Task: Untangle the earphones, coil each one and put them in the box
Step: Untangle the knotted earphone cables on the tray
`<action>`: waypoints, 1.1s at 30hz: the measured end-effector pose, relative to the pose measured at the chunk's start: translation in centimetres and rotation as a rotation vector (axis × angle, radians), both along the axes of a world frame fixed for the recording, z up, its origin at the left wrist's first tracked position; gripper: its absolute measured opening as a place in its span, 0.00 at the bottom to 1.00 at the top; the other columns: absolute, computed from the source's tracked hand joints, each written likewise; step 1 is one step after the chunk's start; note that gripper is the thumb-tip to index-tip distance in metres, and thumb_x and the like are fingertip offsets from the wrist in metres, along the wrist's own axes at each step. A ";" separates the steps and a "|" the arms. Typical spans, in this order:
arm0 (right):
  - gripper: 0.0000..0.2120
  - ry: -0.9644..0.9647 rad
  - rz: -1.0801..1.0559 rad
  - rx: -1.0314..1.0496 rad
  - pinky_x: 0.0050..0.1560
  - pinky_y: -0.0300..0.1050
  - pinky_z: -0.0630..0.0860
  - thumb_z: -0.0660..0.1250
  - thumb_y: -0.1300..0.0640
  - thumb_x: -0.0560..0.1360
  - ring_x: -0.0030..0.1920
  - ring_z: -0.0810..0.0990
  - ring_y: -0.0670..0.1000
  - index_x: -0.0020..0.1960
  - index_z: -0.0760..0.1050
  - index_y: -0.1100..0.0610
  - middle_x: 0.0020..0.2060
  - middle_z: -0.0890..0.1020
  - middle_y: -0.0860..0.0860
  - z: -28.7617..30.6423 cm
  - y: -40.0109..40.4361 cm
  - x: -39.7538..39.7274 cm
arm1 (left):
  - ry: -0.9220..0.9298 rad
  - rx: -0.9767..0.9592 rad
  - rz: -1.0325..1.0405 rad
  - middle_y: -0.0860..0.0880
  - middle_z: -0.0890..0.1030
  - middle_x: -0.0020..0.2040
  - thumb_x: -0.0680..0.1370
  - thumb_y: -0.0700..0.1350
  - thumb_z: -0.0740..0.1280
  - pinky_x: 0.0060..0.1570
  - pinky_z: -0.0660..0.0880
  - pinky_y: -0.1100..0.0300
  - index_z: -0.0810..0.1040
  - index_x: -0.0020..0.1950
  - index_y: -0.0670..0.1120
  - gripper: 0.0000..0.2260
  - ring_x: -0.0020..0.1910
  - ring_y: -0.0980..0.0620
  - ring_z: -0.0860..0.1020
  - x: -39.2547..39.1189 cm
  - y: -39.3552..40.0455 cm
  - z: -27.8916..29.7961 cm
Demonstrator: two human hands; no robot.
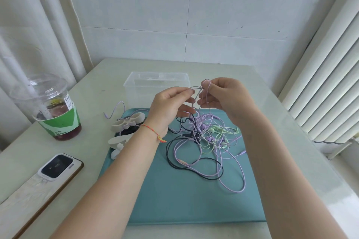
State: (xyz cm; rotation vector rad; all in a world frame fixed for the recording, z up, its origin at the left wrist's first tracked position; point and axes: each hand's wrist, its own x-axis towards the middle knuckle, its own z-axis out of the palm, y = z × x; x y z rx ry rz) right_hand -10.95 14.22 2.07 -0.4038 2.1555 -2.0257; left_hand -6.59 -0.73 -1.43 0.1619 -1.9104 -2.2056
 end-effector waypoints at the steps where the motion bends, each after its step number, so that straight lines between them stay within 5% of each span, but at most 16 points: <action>1: 0.09 0.002 0.004 0.033 0.39 0.46 0.83 0.66 0.59 0.78 0.33 0.83 0.53 0.44 0.76 0.65 0.35 0.82 0.57 -0.1 0.0 0.0 | 0.009 -0.006 0.041 0.46 0.84 0.39 0.77 0.42 0.69 0.30 0.77 0.60 0.84 0.49 0.45 0.04 0.31 0.46 0.81 -0.1 0.0 0.0; 6: 0.11 0.003 0.059 0.127 0.40 0.45 0.83 0.66 0.58 0.79 0.33 0.82 0.53 0.44 0.78 0.66 0.34 0.83 0.57 -0.3 -0.1 0.0 | 0.071 -0.111 0.216 0.54 0.82 0.33 0.77 0.38 0.67 0.31 0.78 0.57 0.85 0.46 0.48 0.08 0.28 0.47 0.81 -0.3 -0.1 -0.3; 12: 0.07 -0.029 0.116 0.136 0.41 0.44 0.83 0.67 0.62 0.77 0.34 0.83 0.53 0.46 0.78 0.67 0.36 0.83 0.58 -0.1 0.5 -0.1 | 0.079 -0.283 0.318 0.44 0.82 0.38 0.75 0.34 0.65 0.33 0.81 0.55 0.82 0.44 0.44 0.08 0.29 0.46 0.83 -0.8 -0.2 -1.3; 16: 0.06 -0.030 0.123 0.166 0.42 0.45 0.83 0.67 0.64 0.77 0.37 0.84 0.55 0.48 0.79 0.68 0.37 0.84 0.59 -0.1 1.0 -0.4 | 0.056 -0.278 0.312 0.47 0.83 0.38 0.74 0.33 0.67 0.39 0.81 0.58 0.81 0.42 0.48 0.11 0.32 0.52 0.82 -1.1 -0.7 -1.3; 20: 0.06 -0.017 0.101 0.151 0.45 0.47 0.83 0.65 0.64 0.78 0.37 0.83 0.54 0.49 0.78 0.68 0.38 0.84 0.58 -0.1 1.0 -0.5 | 0.037 -0.187 0.241 0.47 0.81 0.36 0.75 0.29 0.64 0.36 0.78 0.63 0.80 0.41 0.47 0.13 0.30 0.55 0.80 -0.9 -0.6 -1.0; 26: 0.06 0.002 0.074 0.023 0.50 0.49 0.81 0.60 0.65 0.79 0.44 0.83 0.55 0.47 0.74 0.63 0.47 0.84 0.62 -0.1 0.3 -0.4 | -0.050 -0.126 0.127 0.46 0.81 0.37 0.74 0.29 0.64 0.38 0.78 0.57 0.78 0.48 0.47 0.14 0.30 0.51 0.79 -0.9 -0.5 -1.2; 33: 0.04 0.135 -0.081 0.120 0.47 0.48 0.82 0.61 0.65 0.79 0.43 0.84 0.50 0.47 0.74 0.62 0.43 0.86 0.55 -0.4 0.1 -0.7 | -0.114 -0.258 0.177 0.50 0.79 0.33 0.73 0.35 0.63 0.27 0.71 0.65 0.83 0.40 0.48 0.11 0.28 0.56 0.73 -0.1 -0.6 0.0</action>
